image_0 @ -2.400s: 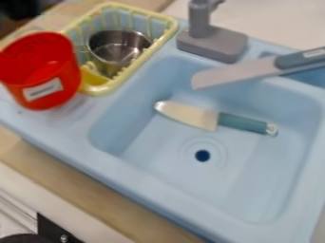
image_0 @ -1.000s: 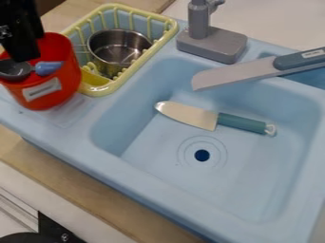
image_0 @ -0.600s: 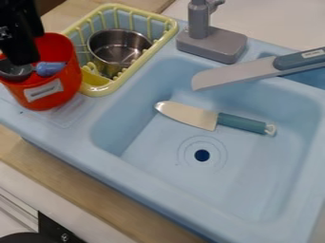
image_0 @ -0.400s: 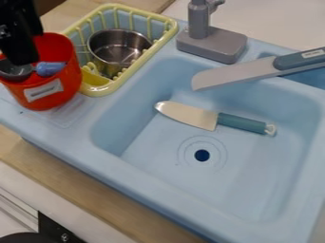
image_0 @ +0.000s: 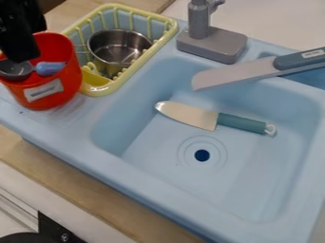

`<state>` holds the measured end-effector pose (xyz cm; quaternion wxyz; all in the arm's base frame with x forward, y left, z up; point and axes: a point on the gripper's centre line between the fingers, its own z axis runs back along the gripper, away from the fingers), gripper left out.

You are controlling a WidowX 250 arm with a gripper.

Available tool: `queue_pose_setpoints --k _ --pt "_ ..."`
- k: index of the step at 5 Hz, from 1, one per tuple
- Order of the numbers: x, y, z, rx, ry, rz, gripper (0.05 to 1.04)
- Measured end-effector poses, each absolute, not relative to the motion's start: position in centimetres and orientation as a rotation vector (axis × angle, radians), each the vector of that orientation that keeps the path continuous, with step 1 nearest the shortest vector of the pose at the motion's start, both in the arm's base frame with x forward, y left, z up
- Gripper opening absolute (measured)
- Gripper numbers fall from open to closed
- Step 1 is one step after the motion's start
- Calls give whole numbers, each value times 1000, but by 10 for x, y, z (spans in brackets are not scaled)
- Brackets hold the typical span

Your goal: Take the scooper out of the sink and put in the red bowl

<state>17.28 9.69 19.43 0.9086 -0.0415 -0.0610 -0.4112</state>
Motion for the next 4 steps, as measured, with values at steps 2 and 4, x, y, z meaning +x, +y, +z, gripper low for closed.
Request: queue_pose_setpoints --k 2,4 --pt "174 55 191 -101 -107 -1013 1000" --pt "179 17 177 -99 -85 -1099 1000"
